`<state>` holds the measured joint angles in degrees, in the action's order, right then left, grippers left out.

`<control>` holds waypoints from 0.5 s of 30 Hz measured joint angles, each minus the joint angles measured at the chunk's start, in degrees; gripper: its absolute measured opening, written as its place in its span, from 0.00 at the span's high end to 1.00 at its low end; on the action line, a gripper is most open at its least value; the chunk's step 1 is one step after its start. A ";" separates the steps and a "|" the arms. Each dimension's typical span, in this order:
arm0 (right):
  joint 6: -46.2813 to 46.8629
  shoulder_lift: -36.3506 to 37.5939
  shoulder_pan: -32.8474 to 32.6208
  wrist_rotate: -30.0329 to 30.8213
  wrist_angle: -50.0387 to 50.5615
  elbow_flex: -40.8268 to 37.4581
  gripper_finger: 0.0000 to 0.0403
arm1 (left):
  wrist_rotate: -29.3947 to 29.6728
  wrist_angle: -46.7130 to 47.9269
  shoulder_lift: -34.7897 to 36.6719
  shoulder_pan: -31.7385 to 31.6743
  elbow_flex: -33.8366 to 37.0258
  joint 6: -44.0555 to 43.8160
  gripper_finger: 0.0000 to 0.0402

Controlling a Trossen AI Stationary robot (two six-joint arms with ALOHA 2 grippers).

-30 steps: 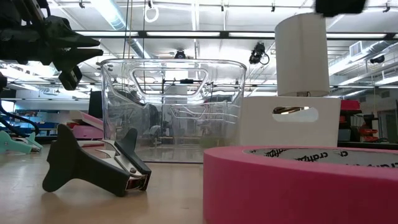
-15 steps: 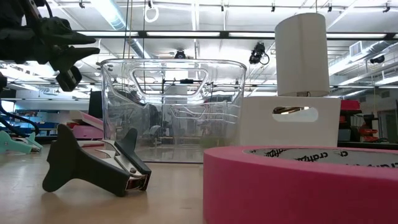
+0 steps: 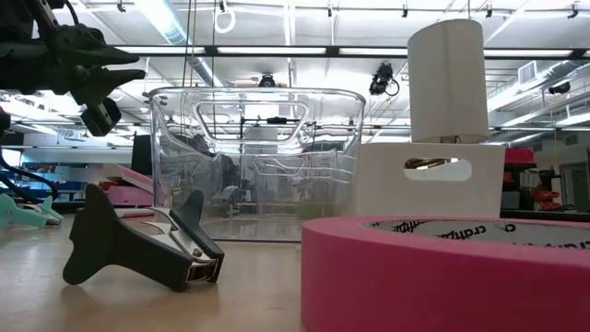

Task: Pick and place Stapler, Stapler remover, tape
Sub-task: Put the purple staple remover into the white bin

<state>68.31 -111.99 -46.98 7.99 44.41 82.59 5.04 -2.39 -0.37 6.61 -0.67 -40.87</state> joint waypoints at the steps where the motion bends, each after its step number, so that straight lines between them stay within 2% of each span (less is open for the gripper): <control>1: -0.15 -0.19 0.00 -0.01 0.05 0.00 0.55 | 0.01 0.00 -0.01 0.00 0.00 0.03 0.81; 8: -1.34 -0.41 0.07 0.04 0.28 0.00 0.54 | 0.00 0.04 0.00 0.00 -0.02 0.14 0.81; 15: -4.34 -0.41 0.07 0.04 0.32 0.00 0.43 | 0.00 0.21 0.01 0.00 -0.04 0.12 0.81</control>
<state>63.97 -112.40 -46.92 8.03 44.73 82.59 5.04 -2.18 -0.36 6.61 -0.71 -40.75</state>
